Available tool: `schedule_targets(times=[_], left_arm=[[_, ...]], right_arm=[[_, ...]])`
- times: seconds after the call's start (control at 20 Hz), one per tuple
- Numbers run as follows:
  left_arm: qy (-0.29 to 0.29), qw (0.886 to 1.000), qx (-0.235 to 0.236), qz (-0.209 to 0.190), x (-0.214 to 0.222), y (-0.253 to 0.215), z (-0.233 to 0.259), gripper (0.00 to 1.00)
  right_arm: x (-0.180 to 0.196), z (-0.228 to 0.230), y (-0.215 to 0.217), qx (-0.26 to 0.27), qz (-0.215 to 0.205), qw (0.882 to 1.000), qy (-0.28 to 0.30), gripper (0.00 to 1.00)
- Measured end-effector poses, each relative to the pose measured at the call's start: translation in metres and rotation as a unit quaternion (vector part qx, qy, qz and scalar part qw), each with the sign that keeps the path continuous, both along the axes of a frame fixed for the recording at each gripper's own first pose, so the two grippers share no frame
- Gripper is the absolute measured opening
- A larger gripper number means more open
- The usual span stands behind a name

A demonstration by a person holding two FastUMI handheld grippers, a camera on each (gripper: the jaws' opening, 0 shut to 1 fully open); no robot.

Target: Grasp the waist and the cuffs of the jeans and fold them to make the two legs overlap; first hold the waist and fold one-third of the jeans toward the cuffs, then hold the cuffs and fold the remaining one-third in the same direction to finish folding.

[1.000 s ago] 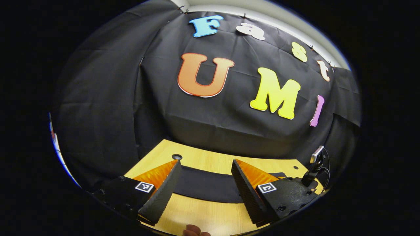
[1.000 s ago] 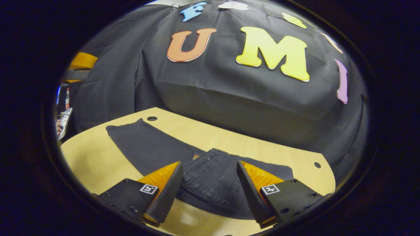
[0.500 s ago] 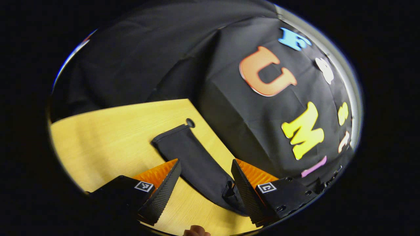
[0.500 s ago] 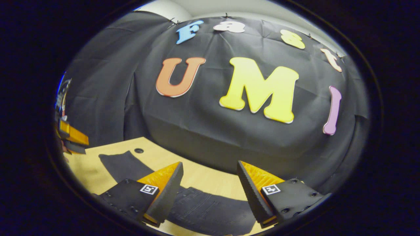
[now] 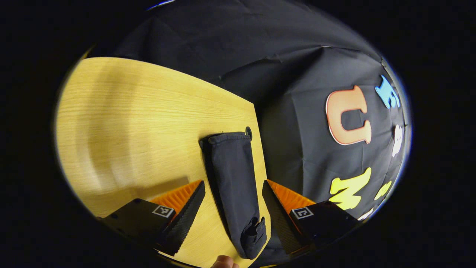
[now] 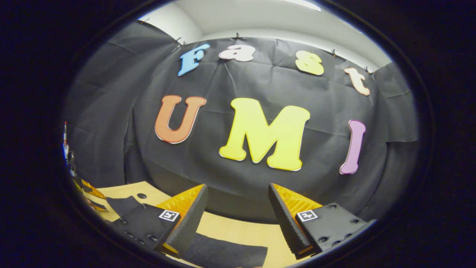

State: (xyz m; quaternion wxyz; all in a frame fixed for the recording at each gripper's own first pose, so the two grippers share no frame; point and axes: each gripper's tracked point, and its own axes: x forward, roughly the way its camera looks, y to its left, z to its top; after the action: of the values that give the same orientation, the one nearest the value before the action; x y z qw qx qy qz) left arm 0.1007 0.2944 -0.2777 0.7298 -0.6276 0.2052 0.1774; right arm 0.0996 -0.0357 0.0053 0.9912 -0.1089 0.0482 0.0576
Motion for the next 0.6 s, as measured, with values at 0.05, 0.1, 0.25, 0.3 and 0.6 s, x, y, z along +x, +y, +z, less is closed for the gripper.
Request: schedule_targets(times=[0.05, 0.1, 0.25, 0.3, 0.6], left_arm=[[0.005, 1.000, -0.007, 0.009, 0.002, 0.002, -0.005, 0.99], [0.009, 1.000, -0.016, 0.017, 0.003, 0.006, -0.010, 1.00], [0.021, 0.999, -0.037, 0.031, 0.005, 0.010, -0.018, 0.99], [0.028, 0.998, -0.042, 0.035, 0.005, 0.009, -0.022, 1.00], [0.015, 0.997, -0.057, 0.049, 0.032, 0.015, -0.026, 0.99]], right_arm=[[-0.001, 0.000, -0.008, -0.002, -0.007, 1.000, 0.004, 0.99], [-0.004, 0.000, -0.016, -0.002, -0.015, 1.000, 0.006, 0.99], [-0.006, 0.003, -0.043, 0.003, -0.042, 0.999, 0.008, 0.99], [-0.006, 0.004, -0.052, 0.003, -0.051, 0.999, 0.009, 0.98], [-0.010, 0.012, -0.088, 0.018, -0.089, 0.996, 0.008, 0.98]])
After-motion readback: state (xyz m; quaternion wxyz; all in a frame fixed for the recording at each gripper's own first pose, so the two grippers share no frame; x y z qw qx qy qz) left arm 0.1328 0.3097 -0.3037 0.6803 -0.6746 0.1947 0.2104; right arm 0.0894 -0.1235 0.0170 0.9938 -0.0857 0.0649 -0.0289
